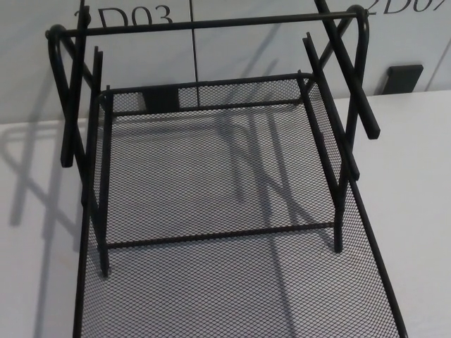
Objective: The robot walks towards a file tray kept in the middle of a desk and uses its right hand to grab a tray and pulls it out towards itself
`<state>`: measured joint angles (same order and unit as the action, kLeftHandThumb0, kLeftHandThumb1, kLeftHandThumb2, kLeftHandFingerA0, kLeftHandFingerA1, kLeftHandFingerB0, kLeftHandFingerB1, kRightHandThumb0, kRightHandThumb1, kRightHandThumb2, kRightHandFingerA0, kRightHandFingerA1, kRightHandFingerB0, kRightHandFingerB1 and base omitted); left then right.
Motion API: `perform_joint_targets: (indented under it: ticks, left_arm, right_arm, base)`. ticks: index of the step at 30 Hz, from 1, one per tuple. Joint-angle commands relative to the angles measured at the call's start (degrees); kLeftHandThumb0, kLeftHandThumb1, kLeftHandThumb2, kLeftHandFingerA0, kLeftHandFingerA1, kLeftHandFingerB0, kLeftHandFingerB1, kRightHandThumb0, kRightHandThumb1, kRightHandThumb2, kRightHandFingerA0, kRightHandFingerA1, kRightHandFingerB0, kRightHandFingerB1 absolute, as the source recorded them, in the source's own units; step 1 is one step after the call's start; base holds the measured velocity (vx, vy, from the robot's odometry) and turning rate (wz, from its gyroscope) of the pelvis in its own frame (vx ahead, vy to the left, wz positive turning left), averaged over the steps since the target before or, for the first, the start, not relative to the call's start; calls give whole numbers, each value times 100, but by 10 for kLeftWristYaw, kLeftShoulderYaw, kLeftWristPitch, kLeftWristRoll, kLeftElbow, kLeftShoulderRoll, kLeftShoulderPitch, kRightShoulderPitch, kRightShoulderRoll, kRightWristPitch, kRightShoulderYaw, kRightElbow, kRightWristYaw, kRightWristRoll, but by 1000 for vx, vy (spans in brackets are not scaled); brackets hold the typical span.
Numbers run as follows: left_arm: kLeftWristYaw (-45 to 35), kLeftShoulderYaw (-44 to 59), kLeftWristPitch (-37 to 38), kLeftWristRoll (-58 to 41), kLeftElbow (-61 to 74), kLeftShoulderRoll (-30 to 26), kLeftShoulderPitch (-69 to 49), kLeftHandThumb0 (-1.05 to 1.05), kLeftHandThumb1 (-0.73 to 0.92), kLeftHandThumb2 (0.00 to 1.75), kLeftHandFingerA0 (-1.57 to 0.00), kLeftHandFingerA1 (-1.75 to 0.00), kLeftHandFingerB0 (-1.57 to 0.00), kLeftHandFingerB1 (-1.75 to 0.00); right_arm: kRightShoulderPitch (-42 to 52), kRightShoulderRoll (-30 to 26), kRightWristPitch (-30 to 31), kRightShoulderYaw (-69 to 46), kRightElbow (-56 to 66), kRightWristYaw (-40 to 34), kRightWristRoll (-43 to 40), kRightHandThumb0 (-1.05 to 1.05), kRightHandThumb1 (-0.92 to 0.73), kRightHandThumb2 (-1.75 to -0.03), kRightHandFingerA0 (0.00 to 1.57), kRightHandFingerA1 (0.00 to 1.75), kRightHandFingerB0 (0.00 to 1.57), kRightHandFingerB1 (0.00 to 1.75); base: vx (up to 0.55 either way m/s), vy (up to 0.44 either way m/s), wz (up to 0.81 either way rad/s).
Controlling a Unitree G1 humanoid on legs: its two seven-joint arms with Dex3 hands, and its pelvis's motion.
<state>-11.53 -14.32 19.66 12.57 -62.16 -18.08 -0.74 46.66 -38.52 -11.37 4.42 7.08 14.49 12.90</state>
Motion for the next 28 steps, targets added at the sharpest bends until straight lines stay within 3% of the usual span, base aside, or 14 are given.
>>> perform_joint_targets:
  ticks: [1, 2, 3, 4, 5, 6, 8, 9, 15, 20, 21, 24, 25, 28]
  left_arm:
    - [15, 7, -8, 19, 4, -35, 28, -76, 30, 80, -65, -74, -48, -64]
    - [17, 6, -6, 21, -1, -35, 33, -76, 30, 80, -65, -74, -48, -64]
    - [13, 7, -6, 20, -2, -34, 35, -79, 29, 80, -66, -74, -49, -65]
    - [9, 9, -3, 16, -1, -34, 30, -76, 42, 54, -67, -70, -50, -58]
    - [5, 11, -3, 15, -1, -34, 30, -76, 41, 54, -67, -70, -50, -58]
    - [5, 10, -3, 16, -4, -34, 33, -78, 41, 54, -67, -71, -50, -60]
    - [6, 9, -4, 18, -10, -32, 35, -80, 28, 79, -64, -74, -49, -64]
    - [7, 10, -3, 17, -12, -31, 35, -78, 40, 54, -65, -72, -51, -60]
    - [17, 1, 3, 34, -2, -33, 28, -73, 30, 81, -65, -72, -48, -63]
    - [16, 5, 1, 36, -7, -31, 32, -73, 42, 53, -68, -69, -52, -58]
    - [15, 5, 3, 37, -8, -33, 31, -73, 42, 54, -68, -67, -51, -55]
    - [13, 8, 3, 35, -8, -30, 32, -71, 29, 79, -67, -72, -50, -62]
    - [14, 7, 4, 37, -7, -30, 31, -70, 42, 54, -70, -67, -53, -56]
    - [16, 4, 1, 41, -7, -30, 31, -70, 42, 54, -70, -65, -52, -55]
  right_arm:
    - [-133, 25, 145, 97, -145, 57, 97, -68, -60, -96, 57, 64, 47, 57]
    - [-153, 29, 150, 111, -169, 61, 103, -68, -60, -96, 57, 64, 47, 57]
    - [-170, 31, 155, 128, -196, 64, 116, -67, -71, -61, 68, 55, 70, 52]
    - [-177, 32, 161, 138, -208, 64, 122, -67, -71, -61, 68, 58, 69, 54]
    - [-180, 31, 166, 145, -213, 60, 126, -71, -62, -98, 62, 67, 59, 63]
    - [-184, 32, 167, 149, -219, 57, 128, -66, -71, -61, 69, 60, 67, 55]
    - [-188, 29, 162, 159, -236, 45, 131, -67, -72, -61, 72, 64, 72, 59]
    - [-193, 31, 170, 166, -245, 39, 135, -70, -62, -99, 61, 68, 54, 63]
    - [-189, 30, 178, 171, -252, 26, 125, -66, -59, -97, 54, 65, 44, 58]
    - [-185, 32, 186, 172, -241, 21, 129, -70, -61, -97, 58, 67, 45, 58]
    - [-184, 31, 188, 172, -238, 19, 133, -67, -70, -62, 59, 57, 51, 49]
    - [-187, 42, 201, 164, -246, 11, 128, -67, -66, -60, 41, 52, 30, 40]
    - [-185, 43, 200, 161, -245, 8, 126, -66, -67, -59, 39, 52, 28, 40]
    - [-181, 46, 208, 156, -242, 6, 126, -70, -55, -82, 30, 56, 20, 46]
  base:
    - [0, 0, 0]
    - [0, 0, 0]
    - [0, 0, 0]
    - [0, 0, 0]
    - [0, 0, 0]
    - [0, 0, 0]
    - [0, 0, 0]
    - [0, 0, 0]
    - [0, 0, 0]
    - [0, 0, 0]
    - [0, 0, 0]
    - [0, 0, 0]
    - [0, 0, 0]
    - [0, 0, 0]
